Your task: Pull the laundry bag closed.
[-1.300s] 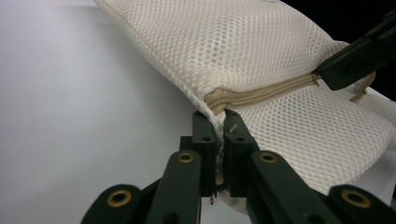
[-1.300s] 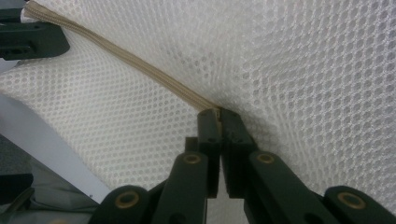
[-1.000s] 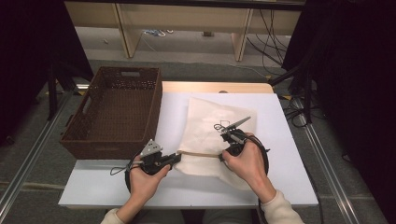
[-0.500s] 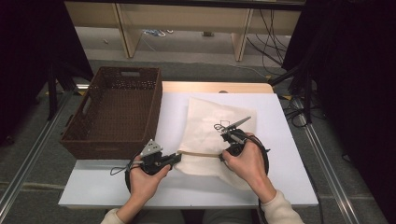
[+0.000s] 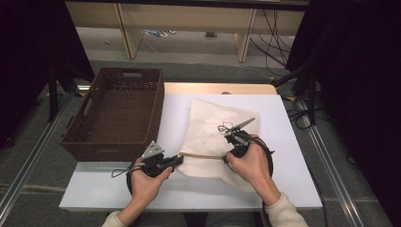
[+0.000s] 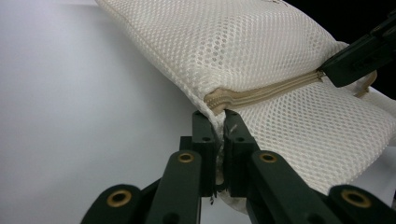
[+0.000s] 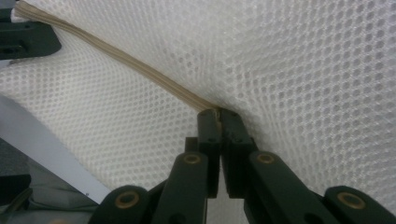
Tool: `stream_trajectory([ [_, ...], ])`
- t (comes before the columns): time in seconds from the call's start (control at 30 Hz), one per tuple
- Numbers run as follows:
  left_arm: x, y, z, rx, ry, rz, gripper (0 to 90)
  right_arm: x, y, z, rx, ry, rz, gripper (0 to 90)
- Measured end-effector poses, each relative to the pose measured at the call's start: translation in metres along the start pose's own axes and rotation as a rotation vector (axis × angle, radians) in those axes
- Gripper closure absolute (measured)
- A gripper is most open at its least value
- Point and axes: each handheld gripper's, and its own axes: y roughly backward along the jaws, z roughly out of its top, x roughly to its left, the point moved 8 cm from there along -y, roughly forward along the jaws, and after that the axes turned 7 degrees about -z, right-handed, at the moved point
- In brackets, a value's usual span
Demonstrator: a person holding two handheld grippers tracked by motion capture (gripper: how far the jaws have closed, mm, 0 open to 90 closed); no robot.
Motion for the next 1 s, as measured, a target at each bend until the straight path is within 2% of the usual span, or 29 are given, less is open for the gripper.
stream_trajectory([
  [0.13, 0.0, 0.0, -0.0002, 0.002, 0.0, 0.001, 85.2, 0.0, -0.0007, 0.0007, -0.007, 0.003, 0.002, 88.5],
  [0.17, 0.0001, 0.0, -0.0002, 0.001, 0.001, 0.003, 85.2, 0.0007, -0.0003, 0.0001, 0.002, -0.011, 0.0, 88.5],
  [0.23, 0.0003, -0.0001, -0.0004, 0.001, 0.001, 0.002, 85.2, -0.0014, 0.0001, -0.0004, 0.003, 0.007, 0.002, 88.4],
  [0.3, 0.0, -0.0002, -0.0004, 0.001, 0.004, 0.003, 85.2, -0.0005, 0.0009, -0.0009, 0.006, -0.007, 0.003, 88.5],
  [0.6, 0.0002, -0.0003, -0.0005, 0.001, 0.008, 0.006, 85.2, -0.0016, 0.0008, -0.001, 0.004, -0.005, 0.001, 88.5],
  [0.63, 0.0, -0.0001, -0.0006, 0.004, 0.008, 0.009, 85.2, -0.0028, 0.0005, -0.0001, -0.005, 0.008, -0.004, 88.5],
  [0.87, 0.0003, -0.0001, -0.0003, 0.004, -0.004, 0.007, 85.2, -0.003, 0.0026, -0.0005, -0.006, -0.009, 0.0, 88.5],
  [0.9, 0.0002, 0.0, -0.0006, 0.004, 0.008, 0.011, 85.1, -0.0038, 0.0019, -0.0004, -0.009, -0.019, -0.01, 88.5],
  [0.93, 0.0002, 0.0, -0.0006, 0.004, 0.008, 0.011, 85.2, -0.0062, 0.0022, 0.0001, -0.016, 0.019, 0.0, 88.5],
  [0.97, 0.0003, -0.0001, -0.0004, 0.004, 0.001, 0.009, 85.2, -0.0062, 0.0022, 0.0001, -0.016, 0.019, 0.0, 88.5],
  [1.0, 0.0002, -0.0002, -0.0004, 0.003, 0.004, 0.008, 85.2, -0.0044, 0.0028, -0.0004, -0.011, -0.003, 0.001, 88.4],
])
